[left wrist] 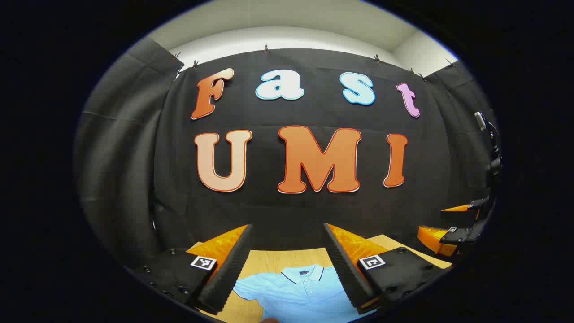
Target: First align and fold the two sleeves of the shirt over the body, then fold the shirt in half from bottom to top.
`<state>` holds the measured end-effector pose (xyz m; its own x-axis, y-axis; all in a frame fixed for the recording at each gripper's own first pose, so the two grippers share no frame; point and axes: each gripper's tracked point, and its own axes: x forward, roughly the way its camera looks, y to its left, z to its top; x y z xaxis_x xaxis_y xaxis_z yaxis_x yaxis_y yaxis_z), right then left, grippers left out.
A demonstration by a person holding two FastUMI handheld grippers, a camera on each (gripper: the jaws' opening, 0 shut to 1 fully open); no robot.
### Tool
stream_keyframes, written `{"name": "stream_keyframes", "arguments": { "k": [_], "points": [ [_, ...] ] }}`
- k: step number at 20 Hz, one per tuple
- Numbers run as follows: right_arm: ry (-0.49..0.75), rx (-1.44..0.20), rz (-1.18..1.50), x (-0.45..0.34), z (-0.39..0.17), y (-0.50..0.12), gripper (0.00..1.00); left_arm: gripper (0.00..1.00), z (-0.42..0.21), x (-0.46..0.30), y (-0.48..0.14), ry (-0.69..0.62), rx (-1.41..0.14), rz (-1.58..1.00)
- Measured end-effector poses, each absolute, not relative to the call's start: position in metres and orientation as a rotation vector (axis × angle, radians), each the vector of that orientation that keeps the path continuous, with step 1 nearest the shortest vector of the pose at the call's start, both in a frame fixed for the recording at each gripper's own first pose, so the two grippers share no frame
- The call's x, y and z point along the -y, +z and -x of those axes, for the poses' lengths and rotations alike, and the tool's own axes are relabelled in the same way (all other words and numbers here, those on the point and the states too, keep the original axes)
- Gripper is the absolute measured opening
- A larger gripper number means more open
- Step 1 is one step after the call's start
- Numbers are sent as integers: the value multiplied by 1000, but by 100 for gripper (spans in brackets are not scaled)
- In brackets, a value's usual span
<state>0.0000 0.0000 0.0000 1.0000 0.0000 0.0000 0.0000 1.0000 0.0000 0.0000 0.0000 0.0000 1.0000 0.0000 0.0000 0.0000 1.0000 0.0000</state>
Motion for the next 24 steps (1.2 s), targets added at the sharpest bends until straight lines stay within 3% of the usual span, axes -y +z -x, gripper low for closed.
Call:
{"name": "stream_keyframes", "arguments": {
  "k": [8,14,24],
  "points": [
    [83,-56,-26,-9,-15,-20,97,99,-10,12,1,12,1,-30],
    [68,-84,-11,3,-29,-28,97,100,-10,19,9,15,26,-46],
    [88,-294,1,10,-75,-90,97,100,-6,11,16,57,50,-89]
  ]
}}
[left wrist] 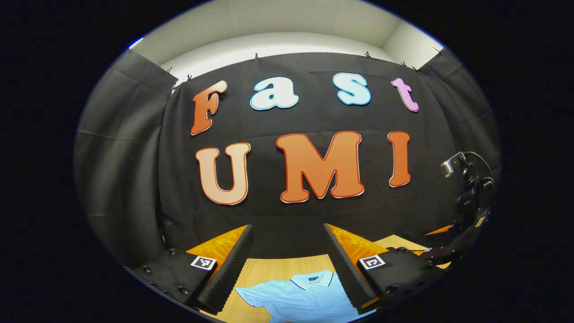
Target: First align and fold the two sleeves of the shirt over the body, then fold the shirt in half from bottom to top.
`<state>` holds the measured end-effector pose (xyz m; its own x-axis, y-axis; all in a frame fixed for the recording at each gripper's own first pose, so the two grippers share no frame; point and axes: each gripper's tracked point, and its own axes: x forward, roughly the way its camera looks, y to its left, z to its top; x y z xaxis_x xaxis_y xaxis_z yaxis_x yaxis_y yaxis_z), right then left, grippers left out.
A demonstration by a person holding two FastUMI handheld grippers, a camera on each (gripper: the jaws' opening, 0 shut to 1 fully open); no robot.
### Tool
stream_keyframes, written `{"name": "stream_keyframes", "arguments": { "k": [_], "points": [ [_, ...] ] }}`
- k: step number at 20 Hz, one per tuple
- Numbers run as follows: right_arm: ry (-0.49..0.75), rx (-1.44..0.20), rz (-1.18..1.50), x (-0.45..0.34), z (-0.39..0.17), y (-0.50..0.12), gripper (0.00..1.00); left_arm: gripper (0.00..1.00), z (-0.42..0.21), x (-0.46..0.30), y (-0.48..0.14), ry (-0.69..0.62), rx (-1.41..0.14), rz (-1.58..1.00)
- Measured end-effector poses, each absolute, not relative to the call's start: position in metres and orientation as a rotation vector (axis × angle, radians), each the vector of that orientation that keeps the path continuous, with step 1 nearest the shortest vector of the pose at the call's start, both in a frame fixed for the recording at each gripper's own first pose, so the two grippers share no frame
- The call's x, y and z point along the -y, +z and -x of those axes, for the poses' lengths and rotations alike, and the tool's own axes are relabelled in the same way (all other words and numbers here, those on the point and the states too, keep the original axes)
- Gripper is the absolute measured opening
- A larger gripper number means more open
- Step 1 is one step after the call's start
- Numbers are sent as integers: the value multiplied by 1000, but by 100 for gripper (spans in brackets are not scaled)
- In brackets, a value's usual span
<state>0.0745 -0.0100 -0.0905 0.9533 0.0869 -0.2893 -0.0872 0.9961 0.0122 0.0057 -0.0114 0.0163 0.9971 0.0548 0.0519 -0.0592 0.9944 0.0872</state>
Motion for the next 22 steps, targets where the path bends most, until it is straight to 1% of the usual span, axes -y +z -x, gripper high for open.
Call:
{"name": "stream_keyframes", "arguments": {
  "k": [7,9,13,16,22],
  "points": [
    [111,-399,28,9,-116,-137,97,99,-5,3,25,96,77,-140],
    [122,-432,21,5,-127,-148,97,100,-7,7,24,79,78,-135],
    [139,-501,3,-1,-151,-175,96,100,-9,2,23,91,91,-117],
    [142,-559,6,-4,-168,-200,96,99,-11,-4,16,117,66,-117],
    [144,-700,-52,-8,-190,-246,96,100,-16,5,12,120,46,-106]
  ]
}}
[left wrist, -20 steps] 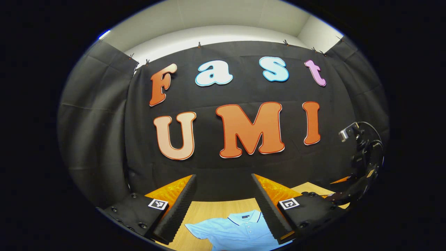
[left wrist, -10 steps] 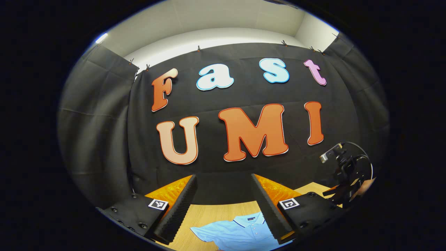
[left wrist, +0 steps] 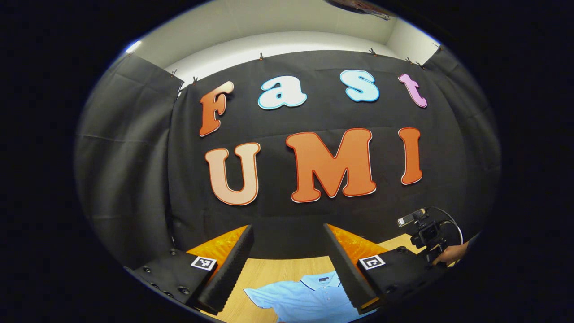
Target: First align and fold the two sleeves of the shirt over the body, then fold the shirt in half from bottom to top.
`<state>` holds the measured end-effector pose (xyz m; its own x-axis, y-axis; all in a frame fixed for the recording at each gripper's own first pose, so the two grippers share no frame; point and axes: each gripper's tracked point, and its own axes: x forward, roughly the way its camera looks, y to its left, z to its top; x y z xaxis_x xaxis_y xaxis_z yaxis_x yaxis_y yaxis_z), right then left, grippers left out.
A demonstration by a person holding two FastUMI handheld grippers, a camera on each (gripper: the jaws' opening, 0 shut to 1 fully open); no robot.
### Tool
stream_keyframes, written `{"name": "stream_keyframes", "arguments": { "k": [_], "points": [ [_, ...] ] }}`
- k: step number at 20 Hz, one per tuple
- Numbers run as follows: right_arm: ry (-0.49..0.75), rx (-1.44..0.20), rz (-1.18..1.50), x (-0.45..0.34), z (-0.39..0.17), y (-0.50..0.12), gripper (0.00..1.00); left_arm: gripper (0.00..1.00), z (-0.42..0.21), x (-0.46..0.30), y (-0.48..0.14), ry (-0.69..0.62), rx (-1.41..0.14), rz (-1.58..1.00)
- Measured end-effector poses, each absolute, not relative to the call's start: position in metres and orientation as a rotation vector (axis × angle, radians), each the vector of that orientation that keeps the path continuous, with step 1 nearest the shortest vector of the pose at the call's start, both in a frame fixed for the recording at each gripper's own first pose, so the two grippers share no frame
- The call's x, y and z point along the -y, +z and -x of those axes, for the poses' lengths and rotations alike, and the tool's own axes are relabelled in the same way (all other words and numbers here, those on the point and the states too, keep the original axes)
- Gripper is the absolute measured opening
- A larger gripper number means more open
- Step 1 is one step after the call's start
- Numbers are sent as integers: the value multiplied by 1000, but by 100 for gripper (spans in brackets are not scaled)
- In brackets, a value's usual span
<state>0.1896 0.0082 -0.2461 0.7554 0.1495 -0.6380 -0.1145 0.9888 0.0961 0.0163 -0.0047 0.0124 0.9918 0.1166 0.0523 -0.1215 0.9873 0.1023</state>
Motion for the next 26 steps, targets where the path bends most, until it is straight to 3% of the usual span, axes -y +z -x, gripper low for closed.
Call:
{"name": "stream_keyframes", "arguments": {
  "k": [8,12,13,14,18,23,26],
  "points": [
    [84,-823,6,7,-211,-311,93,100,-27,8,1,130,19,-95],
    [76,-906,19,9,-208,-338,82,100,-29,4,-6,152,-1,-82],
    [80,-922,23,8,-206,-342,73,100,-29,2,-6,157,-5,-81],
    [77,-939,27,8,-205,-347,75,100,-31,2,-8,159,-8,-79],
    [105,-978,-50,-3,-202,-350,54,100,-31,6,-12,152,-19,-71],
    [64,-999,-150,-2,-205,-350,12,100,-27,9,-7,154,-12,-76],
    [72,-961,-203,-5,-211,-339,2,100,-23,11,-8,151,-15,-79]
  ]
}}
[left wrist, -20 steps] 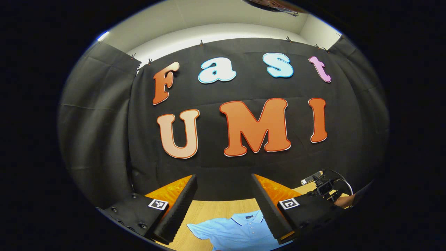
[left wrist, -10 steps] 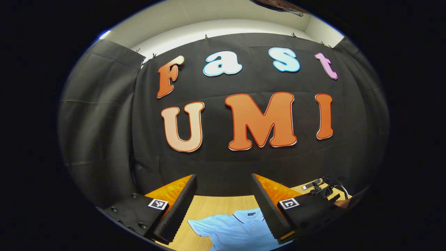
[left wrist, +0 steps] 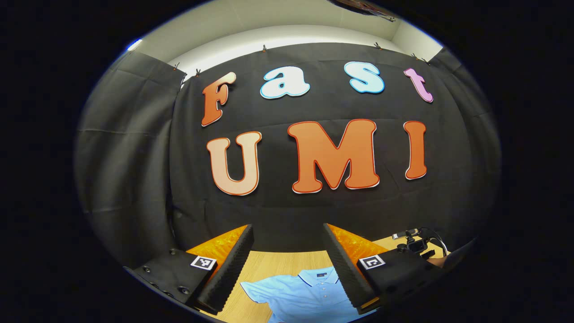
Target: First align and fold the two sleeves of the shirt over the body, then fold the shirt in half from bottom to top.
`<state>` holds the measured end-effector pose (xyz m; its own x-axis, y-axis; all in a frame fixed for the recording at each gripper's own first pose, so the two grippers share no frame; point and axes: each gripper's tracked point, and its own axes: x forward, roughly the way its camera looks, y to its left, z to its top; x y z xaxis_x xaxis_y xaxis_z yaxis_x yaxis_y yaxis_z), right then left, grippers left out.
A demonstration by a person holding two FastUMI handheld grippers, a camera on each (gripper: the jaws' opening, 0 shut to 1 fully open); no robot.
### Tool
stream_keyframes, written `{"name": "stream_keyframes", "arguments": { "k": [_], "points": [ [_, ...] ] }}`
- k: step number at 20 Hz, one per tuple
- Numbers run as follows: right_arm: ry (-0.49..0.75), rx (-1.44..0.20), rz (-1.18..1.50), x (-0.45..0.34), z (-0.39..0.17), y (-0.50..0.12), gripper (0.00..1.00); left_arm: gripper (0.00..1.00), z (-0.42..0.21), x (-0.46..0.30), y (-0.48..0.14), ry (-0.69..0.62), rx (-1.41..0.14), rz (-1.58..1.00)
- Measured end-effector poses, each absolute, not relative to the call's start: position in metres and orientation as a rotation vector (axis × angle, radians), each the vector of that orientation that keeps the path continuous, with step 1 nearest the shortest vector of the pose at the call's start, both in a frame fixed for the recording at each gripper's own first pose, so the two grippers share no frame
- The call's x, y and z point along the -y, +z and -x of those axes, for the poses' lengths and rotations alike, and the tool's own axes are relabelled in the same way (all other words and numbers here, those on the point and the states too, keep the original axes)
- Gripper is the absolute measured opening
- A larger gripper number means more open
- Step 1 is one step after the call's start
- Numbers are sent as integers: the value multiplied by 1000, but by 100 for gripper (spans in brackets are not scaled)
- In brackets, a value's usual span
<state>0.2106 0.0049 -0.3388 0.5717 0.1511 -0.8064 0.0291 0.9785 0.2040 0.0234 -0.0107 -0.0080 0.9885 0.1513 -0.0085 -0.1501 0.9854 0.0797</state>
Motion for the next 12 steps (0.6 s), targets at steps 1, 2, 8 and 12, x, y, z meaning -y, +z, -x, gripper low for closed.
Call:
{"name": "stream_keyframes", "arguments": {
  "k": [1,2,8,12],
  "points": [
    [82,-947,-213,-7,-211,-333,2,100,-23,11,-7,152,-14,-80],
    [94,-937,-223,-10,-213,-327,2,100,-21,10,-6,153,-12,-82],
    [259,-851,-201,-58,-216,-284,2,100,-16,-1,-9,190,-26,-98],
    [347,-811,-128,-92,-216,-270,2,100,-12,-25,-15,232,-52,-132]
  ]
}}
